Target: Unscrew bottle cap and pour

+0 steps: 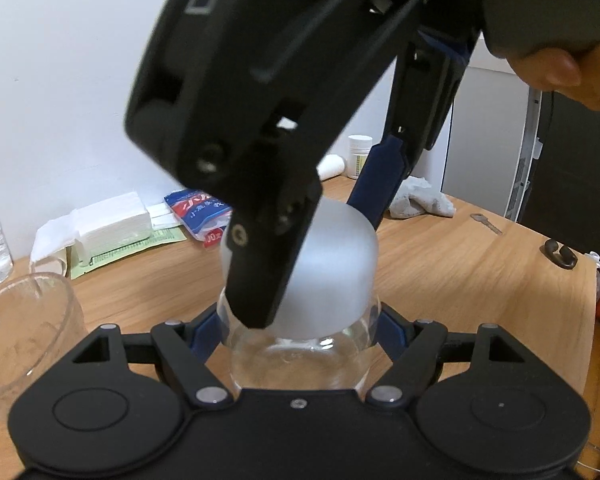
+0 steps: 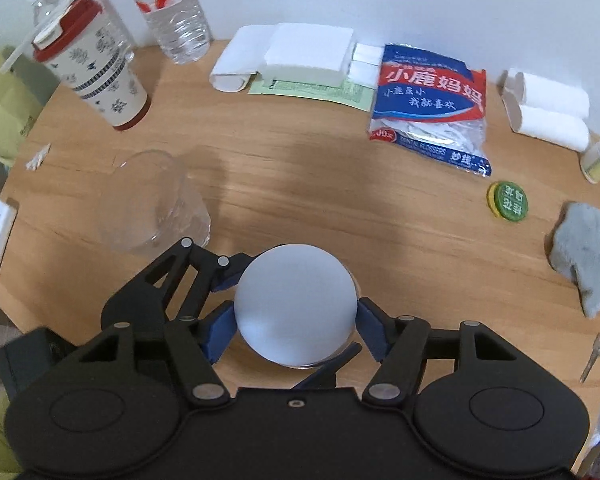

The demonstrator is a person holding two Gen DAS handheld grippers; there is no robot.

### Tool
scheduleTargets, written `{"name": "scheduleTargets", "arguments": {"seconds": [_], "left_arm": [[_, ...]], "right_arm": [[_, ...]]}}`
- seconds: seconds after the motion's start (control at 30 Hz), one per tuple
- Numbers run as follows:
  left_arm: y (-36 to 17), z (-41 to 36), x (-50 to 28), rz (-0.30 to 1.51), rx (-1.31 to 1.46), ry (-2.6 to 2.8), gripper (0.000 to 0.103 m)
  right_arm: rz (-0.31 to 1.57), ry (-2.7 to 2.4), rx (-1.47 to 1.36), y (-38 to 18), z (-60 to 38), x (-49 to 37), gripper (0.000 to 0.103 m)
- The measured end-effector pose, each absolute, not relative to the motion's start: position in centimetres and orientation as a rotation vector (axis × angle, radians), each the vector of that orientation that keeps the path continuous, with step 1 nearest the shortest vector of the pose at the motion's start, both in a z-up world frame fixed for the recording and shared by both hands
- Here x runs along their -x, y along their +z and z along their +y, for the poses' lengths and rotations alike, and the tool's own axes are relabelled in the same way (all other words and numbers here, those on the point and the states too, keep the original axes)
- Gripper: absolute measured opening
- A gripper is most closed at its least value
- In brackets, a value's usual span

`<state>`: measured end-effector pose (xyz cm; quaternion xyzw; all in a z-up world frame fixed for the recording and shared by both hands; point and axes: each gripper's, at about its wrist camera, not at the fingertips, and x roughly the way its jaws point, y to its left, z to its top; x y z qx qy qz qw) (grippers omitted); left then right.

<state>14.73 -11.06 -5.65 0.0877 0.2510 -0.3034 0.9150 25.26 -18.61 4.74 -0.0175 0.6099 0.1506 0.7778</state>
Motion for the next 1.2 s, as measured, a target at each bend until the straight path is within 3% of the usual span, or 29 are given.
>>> {"name": "scheduleTargets", "arguments": {"seconds": [1.2], "left_arm": [[-5.6,-9.5,-16.8,0.542,-0.187,-0.761,0.078]], "right_arm": [[1.206,0.608,0.459,4.7,-17.0,-24.7,0.068]]}}
